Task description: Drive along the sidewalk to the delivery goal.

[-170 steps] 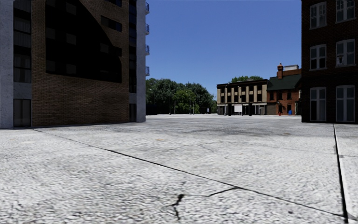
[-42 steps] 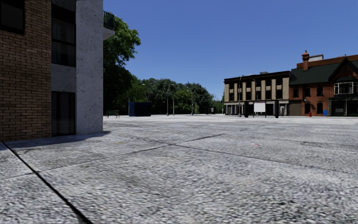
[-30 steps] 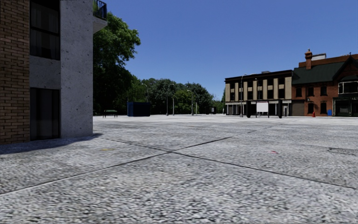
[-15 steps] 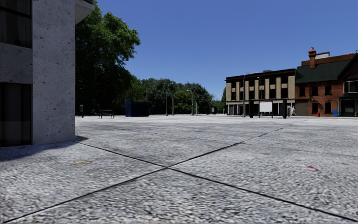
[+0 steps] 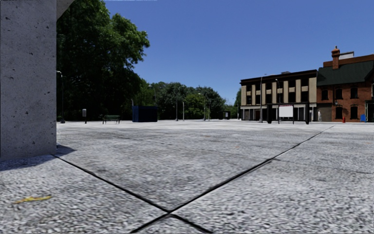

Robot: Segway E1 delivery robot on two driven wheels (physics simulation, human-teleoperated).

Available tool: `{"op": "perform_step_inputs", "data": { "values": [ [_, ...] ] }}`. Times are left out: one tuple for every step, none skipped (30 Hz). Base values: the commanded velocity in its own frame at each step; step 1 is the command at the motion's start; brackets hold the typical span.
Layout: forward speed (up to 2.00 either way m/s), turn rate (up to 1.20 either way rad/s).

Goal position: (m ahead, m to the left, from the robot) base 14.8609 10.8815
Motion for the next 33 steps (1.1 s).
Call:
{"op": "perform_step_inputs", "data": {
  "values": [
    [2.00,0.39],
    [2.00,0.39],
    [2.00,0.39],
    [2.00,0.39],
    [2.00,0.40],
    [2.00,0.43],
    [2.00,0.43],
    [2.00,0.46],
    [2.00,0.46],
    [2.00,0.47],
    [2.00,0.47],
    [2.00,0.47],
    [2.00,0.47],
    [2.00,0.47],
    [2.00,0.47],
    [2.00,0.47],
    [2.00,0.47],
    [2.00,0.47],
    [2.00,0.47],
    [2.00,0.47],
    [2.00,0.47],
    [2.00,0.47],
    [2.00,0.47],
    [2.00,0.47],
    [2.00,0.47],
    [2.00,0.47],
    [2.00,0.42],
    [2.00,0.38],
    [2.00,0.37],
    [2.00,0.37],
    [2.00,0.37],
    [2.00,0.37],
    [2.00,0.37]
  ]
}}
